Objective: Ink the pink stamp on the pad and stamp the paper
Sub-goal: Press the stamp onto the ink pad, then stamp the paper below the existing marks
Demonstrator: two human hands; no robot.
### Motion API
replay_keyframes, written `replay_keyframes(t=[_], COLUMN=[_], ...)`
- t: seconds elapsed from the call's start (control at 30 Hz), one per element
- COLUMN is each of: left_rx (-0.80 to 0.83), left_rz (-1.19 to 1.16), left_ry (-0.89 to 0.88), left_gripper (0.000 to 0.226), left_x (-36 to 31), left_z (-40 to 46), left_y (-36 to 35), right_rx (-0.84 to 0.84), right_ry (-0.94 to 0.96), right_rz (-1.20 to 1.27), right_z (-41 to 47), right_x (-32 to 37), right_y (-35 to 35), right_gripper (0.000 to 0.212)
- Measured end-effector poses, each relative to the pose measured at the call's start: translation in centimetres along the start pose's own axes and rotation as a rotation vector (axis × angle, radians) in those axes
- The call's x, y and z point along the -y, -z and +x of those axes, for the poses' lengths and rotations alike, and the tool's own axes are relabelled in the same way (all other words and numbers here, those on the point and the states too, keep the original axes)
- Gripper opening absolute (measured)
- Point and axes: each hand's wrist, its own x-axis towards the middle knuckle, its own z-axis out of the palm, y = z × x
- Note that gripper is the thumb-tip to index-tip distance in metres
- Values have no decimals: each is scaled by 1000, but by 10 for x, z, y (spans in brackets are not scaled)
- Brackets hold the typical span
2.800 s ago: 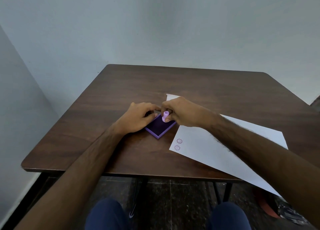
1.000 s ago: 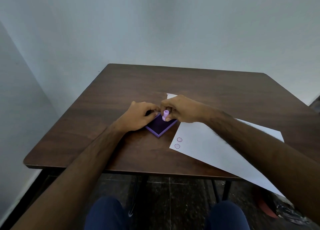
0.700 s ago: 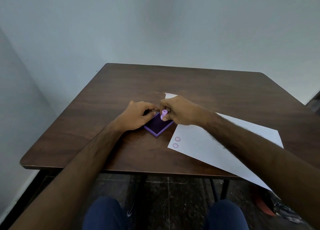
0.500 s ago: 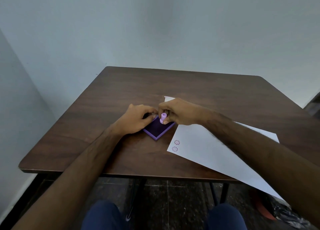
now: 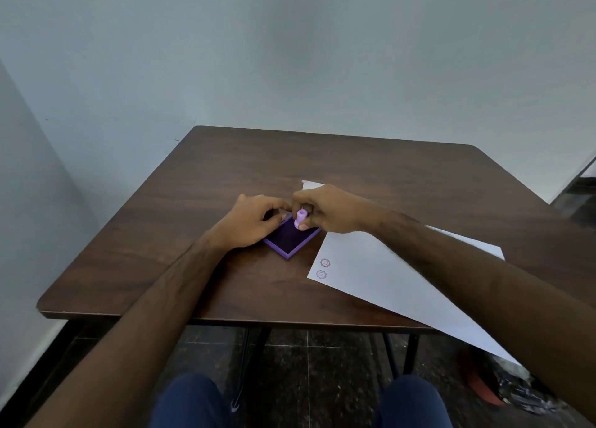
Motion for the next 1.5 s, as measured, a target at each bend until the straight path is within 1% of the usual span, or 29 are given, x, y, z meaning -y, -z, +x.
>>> replay_keyframes(t=[0.07, 0.1, 0.13, 0.2, 0.27, 0.33, 0.4, 0.47, 0.63, 0.83, 0.93, 1.03, 1.13, 1.2, 1.27, 1.37, 1.5], left_rx=[1, 8, 16, 31, 41, 45, 40, 34, -19, 49, 74, 85, 105, 123, 139, 153, 131], left_rz=[-7, -4, 3, 23, 38, 42, 40, 42, 18, 152, 226, 276, 302, 312, 328, 375, 441], left_ry=[7, 14, 22, 34, 44, 47, 36, 19, -92, -261, -309, -332, -345, -337, -332, -343, -379], left_gripper=[23, 24, 24, 27, 30, 30, 31, 31, 34, 37, 44, 49, 52, 54, 56, 59, 60], left_x=[0, 1, 1, 1, 0, -1, -2, -3, -15, -27, -30, -30, -30, -29, -29, -30, -32], left_z=[0, 0, 0, 2, 3, 3, 2, 1, -2, -1, -1, -1, 0, 1, 1, 0, 0], left_y=[1, 2, 2, 2, 2, 2, 2, 2, -2, -5, -7, -10, -11, -12, -14, -14, -13], right_rx=[-15, -48, -90, -157, -172, -139, -81, -31, 45, -23, -52, -59, -102, -126, -106, -88, -146], right_ry=[19, 34, 45, 34, -4, -18, -1, 29, 69, 30, -34, -82, -117, -157, -181, -206, -204], right_rz=[17, 83, 202, 527, 879, 1246, 1516, 1652, 1788, 1741, 1619, 1390, 1146, 883, 632, 448, 253], right_z=[-2, -4, -7, -14, -21, -30, -39, -46, -55, -63, -68, -73, -77, -78, -78, -76, -72], right_x=[-3, -5, -7, -11, -17, -22, -23, -21, -17, -21, -24, -27, -28, -27, -24, -17, -10], right_y=[9, 14, 18, 25, 28, 26, 21, 14, 4, 2, 4, 8, 9, 8, 6, 1, -2], right_gripper=[13, 14, 14, 13, 12, 15, 18, 19, 15, 18, 18, 18, 19, 18, 19, 18, 16])
